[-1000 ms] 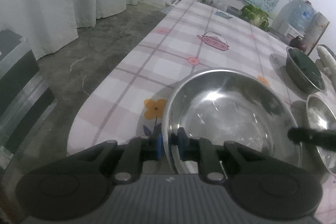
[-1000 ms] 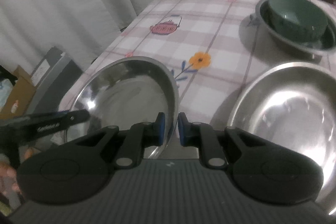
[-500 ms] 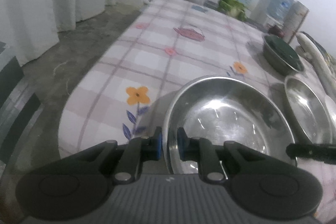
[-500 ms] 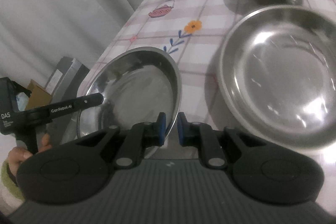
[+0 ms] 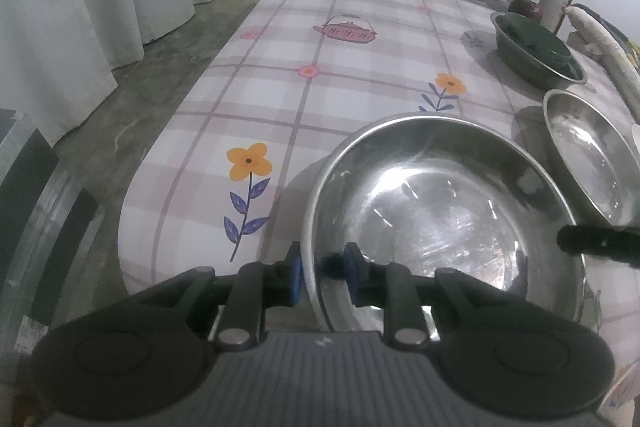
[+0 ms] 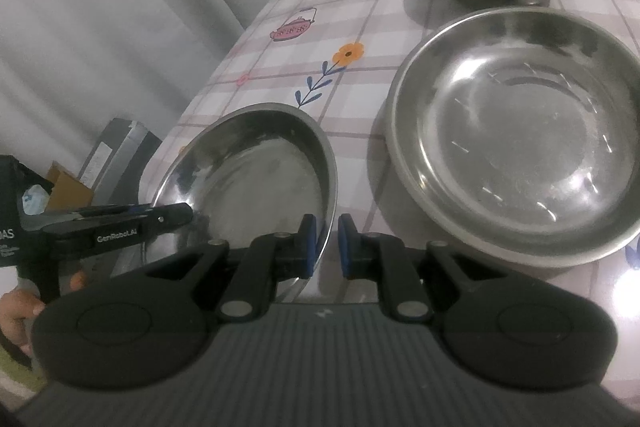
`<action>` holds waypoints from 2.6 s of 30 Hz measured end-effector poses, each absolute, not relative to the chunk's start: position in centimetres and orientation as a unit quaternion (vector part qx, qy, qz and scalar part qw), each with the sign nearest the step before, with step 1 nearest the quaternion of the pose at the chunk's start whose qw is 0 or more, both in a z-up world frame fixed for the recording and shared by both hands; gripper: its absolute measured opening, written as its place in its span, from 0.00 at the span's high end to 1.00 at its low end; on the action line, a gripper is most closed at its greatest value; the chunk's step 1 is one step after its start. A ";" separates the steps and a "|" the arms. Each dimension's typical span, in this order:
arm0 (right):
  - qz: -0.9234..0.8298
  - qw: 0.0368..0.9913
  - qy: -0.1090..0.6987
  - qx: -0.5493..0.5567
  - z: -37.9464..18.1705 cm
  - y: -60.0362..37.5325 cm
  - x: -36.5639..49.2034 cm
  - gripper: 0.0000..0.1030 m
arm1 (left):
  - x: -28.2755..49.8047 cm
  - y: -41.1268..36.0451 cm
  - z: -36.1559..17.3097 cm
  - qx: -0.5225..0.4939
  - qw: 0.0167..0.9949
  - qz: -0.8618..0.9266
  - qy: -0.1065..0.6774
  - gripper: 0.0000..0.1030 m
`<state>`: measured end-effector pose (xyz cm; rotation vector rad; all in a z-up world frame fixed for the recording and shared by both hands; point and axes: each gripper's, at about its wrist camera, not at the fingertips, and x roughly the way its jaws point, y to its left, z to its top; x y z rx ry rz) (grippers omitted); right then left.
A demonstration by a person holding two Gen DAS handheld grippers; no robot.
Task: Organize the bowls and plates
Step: 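Lift the steel plate with the right tool, tilting it up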
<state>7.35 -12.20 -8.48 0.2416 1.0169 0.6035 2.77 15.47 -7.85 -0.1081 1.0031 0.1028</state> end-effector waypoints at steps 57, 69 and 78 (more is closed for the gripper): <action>0.269 0.837 0.461 0.125 -8.9 -11.6 7.0 0.89 | 3.0 12.9 -7.2 -0.010 0.873 0.073 0.482 0.69; 0.265 0.833 0.467 0.133 -9.6 -11.8 7.4 0.88 | 3.0 13.7 -7.9 -0.035 0.873 0.059 0.483 0.68; 0.265 0.831 0.470 0.139 -10.1 -11.6 7.6 0.88 | 3.7 13.8 -8.1 -0.038 0.876 0.056 0.478 0.63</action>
